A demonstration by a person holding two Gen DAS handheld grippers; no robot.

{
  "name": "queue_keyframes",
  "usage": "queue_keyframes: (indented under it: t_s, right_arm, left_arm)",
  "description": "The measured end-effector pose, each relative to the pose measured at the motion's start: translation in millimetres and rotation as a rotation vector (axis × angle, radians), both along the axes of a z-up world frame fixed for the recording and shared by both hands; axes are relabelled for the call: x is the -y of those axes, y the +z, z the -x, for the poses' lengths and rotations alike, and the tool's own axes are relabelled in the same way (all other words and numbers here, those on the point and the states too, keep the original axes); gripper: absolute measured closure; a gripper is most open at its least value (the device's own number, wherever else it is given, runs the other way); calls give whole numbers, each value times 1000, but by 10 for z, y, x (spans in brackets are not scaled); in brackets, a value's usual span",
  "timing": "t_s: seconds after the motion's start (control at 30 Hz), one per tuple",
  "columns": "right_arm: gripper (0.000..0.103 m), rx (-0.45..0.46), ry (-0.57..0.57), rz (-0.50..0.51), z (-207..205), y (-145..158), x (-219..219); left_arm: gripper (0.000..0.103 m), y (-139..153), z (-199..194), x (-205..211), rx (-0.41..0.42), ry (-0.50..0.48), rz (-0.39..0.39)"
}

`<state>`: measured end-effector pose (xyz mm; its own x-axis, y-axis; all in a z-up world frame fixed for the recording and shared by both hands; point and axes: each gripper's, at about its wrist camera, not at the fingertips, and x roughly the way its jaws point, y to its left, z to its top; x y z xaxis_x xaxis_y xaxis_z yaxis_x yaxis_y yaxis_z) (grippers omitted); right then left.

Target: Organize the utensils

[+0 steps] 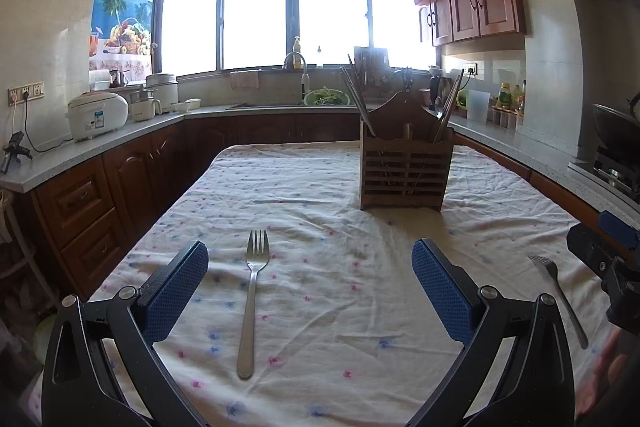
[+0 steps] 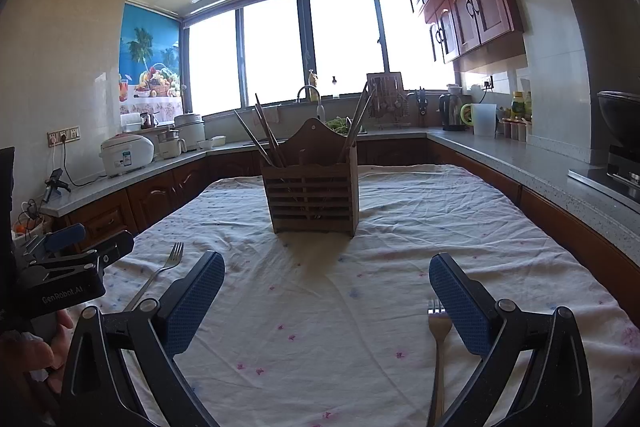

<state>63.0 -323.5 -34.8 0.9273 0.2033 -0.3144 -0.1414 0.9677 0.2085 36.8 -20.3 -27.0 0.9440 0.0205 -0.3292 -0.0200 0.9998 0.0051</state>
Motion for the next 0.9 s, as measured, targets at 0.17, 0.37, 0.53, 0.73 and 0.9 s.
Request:
queue_keyframes:
  t_s: [0.17,0.37,0.53,0.73,0.9]
  right_arm:
    - [0,2,1,0,7,9,2]
    - [0,7,1,-3,23,25,20]
    - [0,9,1,-3,26,32,26]
    - [0,13,2,-1,35,48,28]
    - [0,16,2,-1,34,58,32]
  left_arm:
    - [0,8,6,21,1,5,-7]
    - [0,26,3,18,-8,8,-1]
    - [0,35,13,20,-9,7,0]
    - [0,43,35,22,-1,6,-3]
    - [0,42,46,29,2,3,-6]
